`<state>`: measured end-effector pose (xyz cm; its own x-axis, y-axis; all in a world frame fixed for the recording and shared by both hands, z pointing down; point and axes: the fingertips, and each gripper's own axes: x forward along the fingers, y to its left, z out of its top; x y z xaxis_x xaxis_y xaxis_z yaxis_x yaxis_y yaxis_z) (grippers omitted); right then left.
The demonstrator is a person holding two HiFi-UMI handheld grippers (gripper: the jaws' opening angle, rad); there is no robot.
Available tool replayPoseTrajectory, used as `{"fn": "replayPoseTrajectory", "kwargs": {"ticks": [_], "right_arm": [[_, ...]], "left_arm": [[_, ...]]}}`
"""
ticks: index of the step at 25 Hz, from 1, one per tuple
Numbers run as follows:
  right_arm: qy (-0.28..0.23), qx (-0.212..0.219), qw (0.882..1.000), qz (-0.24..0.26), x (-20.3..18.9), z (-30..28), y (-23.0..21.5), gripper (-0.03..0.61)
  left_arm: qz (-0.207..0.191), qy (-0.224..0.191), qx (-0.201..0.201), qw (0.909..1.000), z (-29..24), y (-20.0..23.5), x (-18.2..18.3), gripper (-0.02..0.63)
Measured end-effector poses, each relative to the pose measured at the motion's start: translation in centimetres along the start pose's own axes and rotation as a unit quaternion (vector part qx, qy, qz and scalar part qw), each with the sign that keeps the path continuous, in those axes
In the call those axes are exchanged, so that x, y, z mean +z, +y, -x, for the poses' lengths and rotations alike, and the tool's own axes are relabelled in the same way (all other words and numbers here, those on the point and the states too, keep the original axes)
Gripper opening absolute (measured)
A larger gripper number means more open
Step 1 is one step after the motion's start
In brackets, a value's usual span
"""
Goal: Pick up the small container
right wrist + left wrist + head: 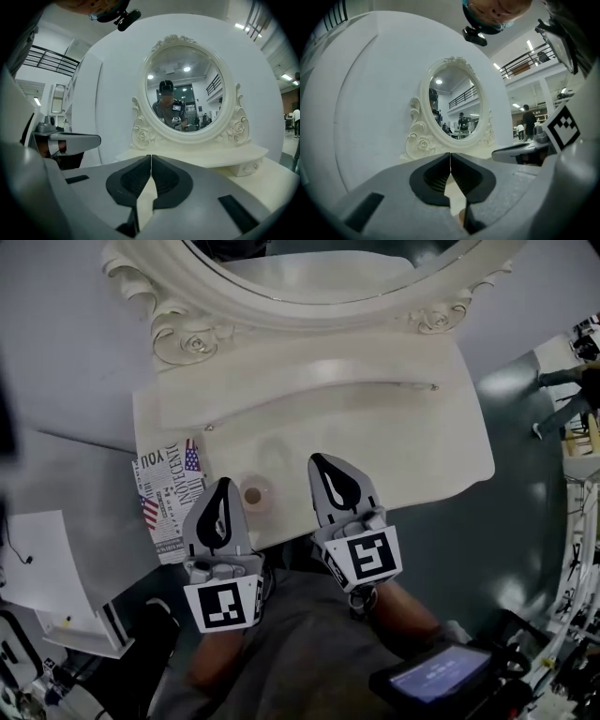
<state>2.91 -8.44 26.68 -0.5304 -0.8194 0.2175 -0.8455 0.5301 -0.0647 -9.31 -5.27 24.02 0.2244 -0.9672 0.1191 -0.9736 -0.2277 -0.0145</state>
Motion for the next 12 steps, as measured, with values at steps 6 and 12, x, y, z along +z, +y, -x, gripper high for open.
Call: {"fn": "replayPoseTrajectory", "kwargs": {"ticks": [6, 12], "right_arm": [[0.031, -0.006, 0.999, -0.008, -2.9, -1.3, 0.1, 0.014], [0.048, -0.003, 0.999, -0.018, -4.5, -1.0, 0.3, 0.014]], "left_arm": [[0.021, 0.022, -0.035, 0.9989, -0.7, -0.5, -3.8, 0.021], [0.04, 0.035, -0.049, 0.9974, -0.5, -1.0, -6.9, 0.212]]}}
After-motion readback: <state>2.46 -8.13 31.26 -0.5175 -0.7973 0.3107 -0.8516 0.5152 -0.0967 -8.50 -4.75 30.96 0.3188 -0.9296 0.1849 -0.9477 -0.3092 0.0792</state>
